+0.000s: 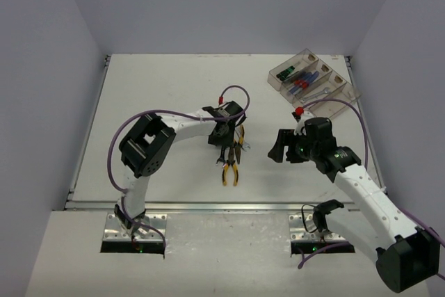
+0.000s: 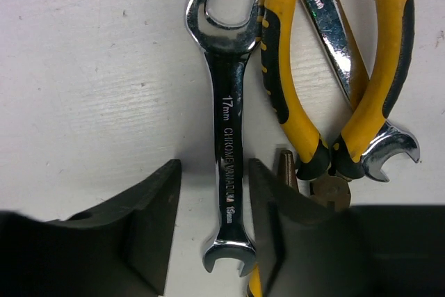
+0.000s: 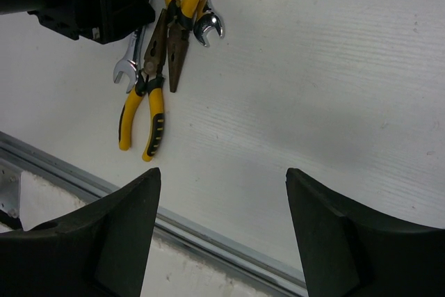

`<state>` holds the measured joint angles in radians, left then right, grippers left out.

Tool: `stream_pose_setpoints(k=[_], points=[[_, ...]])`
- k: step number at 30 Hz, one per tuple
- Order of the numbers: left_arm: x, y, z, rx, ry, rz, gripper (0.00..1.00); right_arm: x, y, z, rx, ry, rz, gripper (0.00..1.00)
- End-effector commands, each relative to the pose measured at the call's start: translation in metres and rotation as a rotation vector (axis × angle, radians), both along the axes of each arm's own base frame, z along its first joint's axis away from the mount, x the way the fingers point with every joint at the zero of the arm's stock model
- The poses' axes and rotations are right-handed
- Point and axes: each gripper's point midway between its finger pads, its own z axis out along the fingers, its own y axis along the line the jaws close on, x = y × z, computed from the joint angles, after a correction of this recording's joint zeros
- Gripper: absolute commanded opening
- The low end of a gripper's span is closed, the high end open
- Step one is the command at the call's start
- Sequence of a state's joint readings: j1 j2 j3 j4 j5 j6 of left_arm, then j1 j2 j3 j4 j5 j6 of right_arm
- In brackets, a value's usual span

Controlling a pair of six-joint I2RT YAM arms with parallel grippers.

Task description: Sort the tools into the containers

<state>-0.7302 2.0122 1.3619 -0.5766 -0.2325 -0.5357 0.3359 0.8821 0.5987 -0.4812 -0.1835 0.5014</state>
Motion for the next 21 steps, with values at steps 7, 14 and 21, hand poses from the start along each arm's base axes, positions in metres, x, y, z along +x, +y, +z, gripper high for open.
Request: stream_pose_setpoints(k=[7, 14, 21], points=[[-0.014, 0.02, -0.042, 0.008, 0.158, -0.013, 0.14, -0.001, 0.003, 0.018, 0.02, -0.057, 0.033, 0.72], [-0.013, 0.033, -0.046, 0.035, 0.177, -0.008, 0.0, -0.008, 0.022, 0.016, 0.097, -0.044, 0.138, 0.72], [0.004, 0.047, -0.007, 0.052, 0.047, 0.075, 0.0, -0.013, 0.042, 0.01, 0.2, -0.037, 0.221, 0.84]])
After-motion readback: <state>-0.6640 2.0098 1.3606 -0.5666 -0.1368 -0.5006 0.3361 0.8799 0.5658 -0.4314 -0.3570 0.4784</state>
